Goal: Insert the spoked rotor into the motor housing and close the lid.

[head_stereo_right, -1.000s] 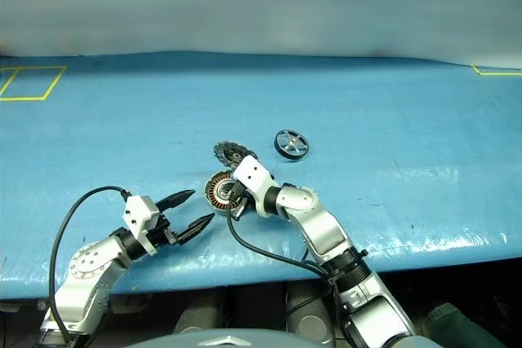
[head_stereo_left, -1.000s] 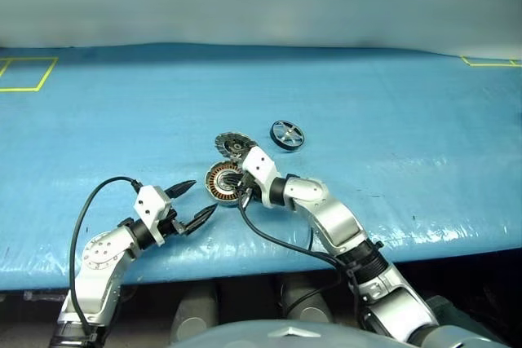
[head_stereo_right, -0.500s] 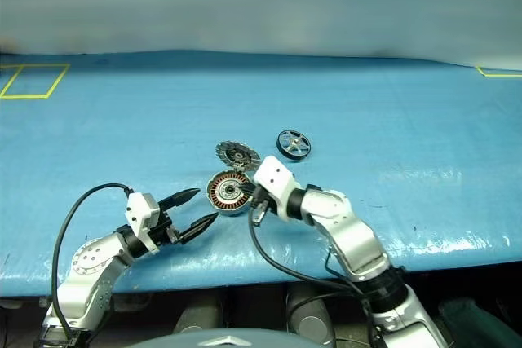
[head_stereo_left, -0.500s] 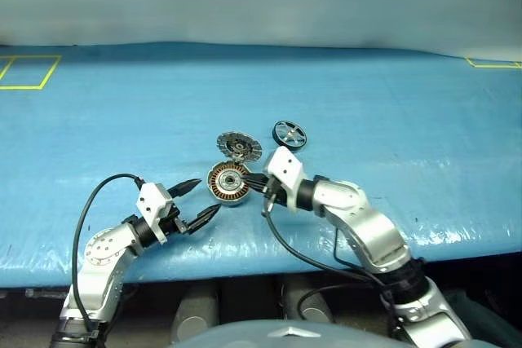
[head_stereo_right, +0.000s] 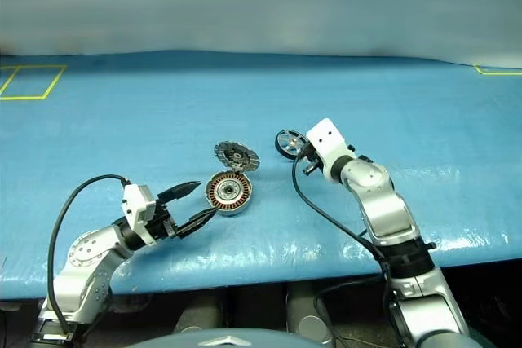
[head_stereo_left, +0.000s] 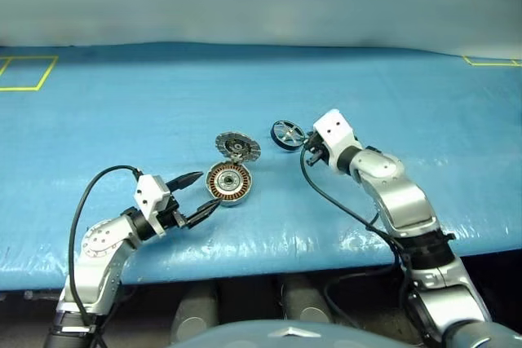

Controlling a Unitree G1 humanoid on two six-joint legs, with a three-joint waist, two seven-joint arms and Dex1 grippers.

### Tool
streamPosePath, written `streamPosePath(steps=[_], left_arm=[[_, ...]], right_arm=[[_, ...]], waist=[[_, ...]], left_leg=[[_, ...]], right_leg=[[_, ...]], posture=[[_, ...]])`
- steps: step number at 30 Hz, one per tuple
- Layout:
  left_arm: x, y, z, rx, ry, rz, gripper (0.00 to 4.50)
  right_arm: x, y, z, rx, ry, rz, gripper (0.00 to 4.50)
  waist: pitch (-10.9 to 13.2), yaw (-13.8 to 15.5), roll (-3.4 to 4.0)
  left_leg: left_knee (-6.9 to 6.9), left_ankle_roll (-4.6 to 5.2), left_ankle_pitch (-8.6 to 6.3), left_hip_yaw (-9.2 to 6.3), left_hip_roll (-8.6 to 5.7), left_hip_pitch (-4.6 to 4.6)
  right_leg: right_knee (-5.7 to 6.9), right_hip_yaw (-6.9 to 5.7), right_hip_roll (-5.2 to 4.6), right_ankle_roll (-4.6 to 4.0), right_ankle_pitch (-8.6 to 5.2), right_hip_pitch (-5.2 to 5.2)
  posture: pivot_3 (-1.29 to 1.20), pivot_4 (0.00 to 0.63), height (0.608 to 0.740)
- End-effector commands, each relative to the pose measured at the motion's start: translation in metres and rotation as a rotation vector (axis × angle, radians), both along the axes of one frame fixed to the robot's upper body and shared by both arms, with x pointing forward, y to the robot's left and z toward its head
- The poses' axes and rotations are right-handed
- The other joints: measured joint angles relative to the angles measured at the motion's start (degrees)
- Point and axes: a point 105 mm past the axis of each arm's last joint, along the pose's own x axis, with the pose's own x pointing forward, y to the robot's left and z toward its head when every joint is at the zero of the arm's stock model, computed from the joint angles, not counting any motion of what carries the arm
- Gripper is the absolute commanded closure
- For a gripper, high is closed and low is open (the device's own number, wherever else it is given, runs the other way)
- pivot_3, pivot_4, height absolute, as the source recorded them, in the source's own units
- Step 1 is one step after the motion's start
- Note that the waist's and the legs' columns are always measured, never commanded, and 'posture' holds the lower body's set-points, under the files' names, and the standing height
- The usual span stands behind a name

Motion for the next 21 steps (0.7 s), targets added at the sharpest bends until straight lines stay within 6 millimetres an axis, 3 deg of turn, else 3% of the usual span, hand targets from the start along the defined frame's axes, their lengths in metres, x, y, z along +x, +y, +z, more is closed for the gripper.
streamPosePath(steps=[1, 14, 21], left_arm=[[-0.001, -0.003, 0.009, -0.005, -0.043, -0.008, 0.41], [-0.005, 0.002, 0.004, 0.016, -0.032, 0.024, 0.41], [-0.005, 0.002, 0.004, 0.023, -0.034, 0.024, 0.41]], right_arm=[[0.013, -0.001, 0.007, 0.023, -0.033, -0.015, 3.64], [0.012, 0.02, -0.007, 0.105, 0.028, 0.023, 3.64], [0.014, 0.018, -0.021, 0.097, 0.061, -0.014, 3.64]], waist=[[0.0, 0.1, 0.01], [0.0, 0.0, 0.04], [0.0, 0.0, 0.04]], left_leg=[[0.0, 0.0, 0.0, 0.0, 0.0, -0.01], [0.0, 0.01, -0.01, -0.01, 0.0, 0.01], [0.0, 0.01, -0.01, 0.0, 0.0, 0.01]], right_leg=[[0.0, 0.0, 0.0, 0.0, 0.0, 0.0], [0.03, 0.0, 0.01, 0.0, 0.0, 0.0], [0.04, 0.0, 0.0, 0.0, 0.0, 0.0]], posture=[[0.0, 0.15, 0.74], [0.0, 0.15, 0.74], [0.0, 0.15, 0.74]])
